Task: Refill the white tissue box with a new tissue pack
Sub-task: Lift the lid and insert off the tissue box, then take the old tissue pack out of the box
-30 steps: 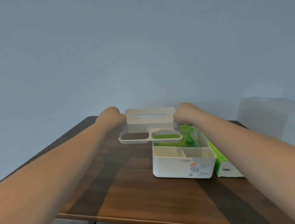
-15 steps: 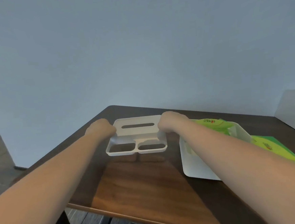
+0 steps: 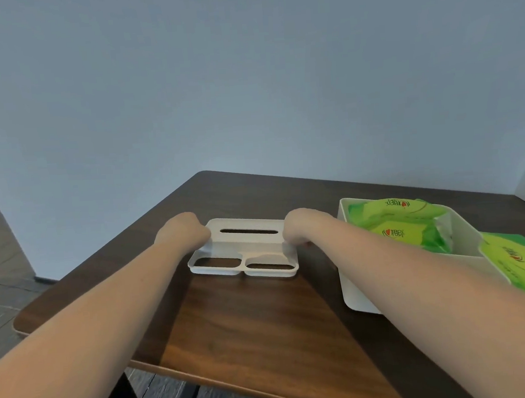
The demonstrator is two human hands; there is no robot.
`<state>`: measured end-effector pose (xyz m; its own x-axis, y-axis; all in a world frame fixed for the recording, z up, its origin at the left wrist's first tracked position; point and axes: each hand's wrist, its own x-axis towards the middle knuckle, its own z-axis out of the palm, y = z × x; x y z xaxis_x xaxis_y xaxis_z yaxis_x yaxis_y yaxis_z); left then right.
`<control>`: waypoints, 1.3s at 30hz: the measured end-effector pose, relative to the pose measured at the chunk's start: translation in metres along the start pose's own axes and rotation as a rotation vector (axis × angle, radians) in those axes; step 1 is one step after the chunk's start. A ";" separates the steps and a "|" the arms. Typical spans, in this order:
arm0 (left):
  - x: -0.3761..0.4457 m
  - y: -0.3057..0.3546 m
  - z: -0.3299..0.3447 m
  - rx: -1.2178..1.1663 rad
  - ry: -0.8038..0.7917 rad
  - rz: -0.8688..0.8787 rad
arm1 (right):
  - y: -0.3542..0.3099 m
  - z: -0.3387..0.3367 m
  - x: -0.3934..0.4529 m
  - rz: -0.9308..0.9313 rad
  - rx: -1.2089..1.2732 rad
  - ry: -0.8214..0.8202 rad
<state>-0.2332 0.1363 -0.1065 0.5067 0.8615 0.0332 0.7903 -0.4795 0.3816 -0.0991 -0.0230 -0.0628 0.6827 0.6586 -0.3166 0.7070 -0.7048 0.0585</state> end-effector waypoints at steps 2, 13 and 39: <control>-0.001 0.001 0.000 0.007 0.006 0.003 | -0.001 0.000 -0.001 -0.006 -0.024 -0.014; -0.018 0.025 -0.011 0.015 0.090 0.106 | 0.009 -0.019 -0.032 -0.040 0.062 0.157; -0.101 0.203 -0.002 -0.208 -0.077 0.305 | 0.234 -0.001 -0.117 0.506 0.360 0.359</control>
<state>-0.1250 -0.0479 -0.0306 0.7383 0.6657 0.1079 0.5162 -0.6607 0.5450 -0.0131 -0.2641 -0.0111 0.9730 0.2307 0.0014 0.2254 -0.9492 -0.2194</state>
